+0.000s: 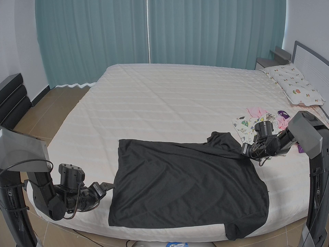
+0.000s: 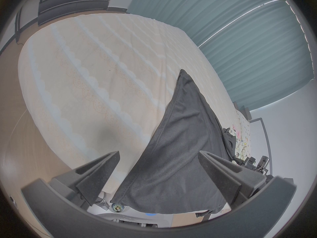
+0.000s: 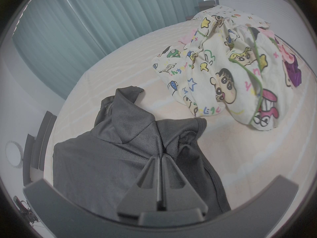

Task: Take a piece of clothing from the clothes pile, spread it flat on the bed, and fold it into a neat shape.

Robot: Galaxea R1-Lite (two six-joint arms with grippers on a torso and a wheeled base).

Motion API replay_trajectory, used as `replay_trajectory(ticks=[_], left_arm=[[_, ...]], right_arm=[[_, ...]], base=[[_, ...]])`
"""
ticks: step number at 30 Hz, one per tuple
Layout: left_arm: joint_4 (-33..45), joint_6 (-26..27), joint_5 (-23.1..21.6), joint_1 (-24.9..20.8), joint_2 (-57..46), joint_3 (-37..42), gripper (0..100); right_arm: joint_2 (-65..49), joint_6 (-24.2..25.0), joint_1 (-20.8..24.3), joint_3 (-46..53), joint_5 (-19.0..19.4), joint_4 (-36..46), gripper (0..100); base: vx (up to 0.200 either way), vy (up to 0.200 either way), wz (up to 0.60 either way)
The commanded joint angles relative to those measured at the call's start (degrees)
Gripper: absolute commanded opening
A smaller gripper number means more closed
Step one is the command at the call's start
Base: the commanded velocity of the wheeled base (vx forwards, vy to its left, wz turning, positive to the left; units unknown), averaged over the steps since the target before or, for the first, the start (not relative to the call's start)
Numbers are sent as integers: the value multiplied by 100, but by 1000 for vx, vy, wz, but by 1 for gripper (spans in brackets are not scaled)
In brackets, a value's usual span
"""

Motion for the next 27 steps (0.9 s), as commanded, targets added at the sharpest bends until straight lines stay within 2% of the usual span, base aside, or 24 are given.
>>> replay_trajectory(ticks=[1, 8, 13, 15, 18, 22, 27], left_arm=[[-2, -3, -1, -2, 8, 0, 100], [-2, -3, -1, -2, 8, -9, 100], [-2, -3, -1, -2, 8, -9, 100], [-2, -3, -1, -2, 8, -9, 100], [-2, -3, -1, -2, 8, -9, 100], [-2, -3, -1, -2, 8, -9, 100], [-2, -3, -1, -2, 8, -9, 100]], right_arm=[[-258, -81, -10, 259, 14, 21, 100], [-548, -72, 7, 373, 172, 91, 100], [-548, 236, 60, -128, 243, 21, 100], [-319, 508, 157, -541, 234, 38, 100], [164, 701, 306, -1130, 111, 82, 100], [709, 710, 438, -1728, -135, 91, 100], [1263, 719, 473, -2334, -223, 153, 100]], base=[[0, 0, 0], [0, 0, 0], [0, 0, 0], [0, 0, 0], [0, 0, 0], [0, 0, 0], [0, 0, 0]])
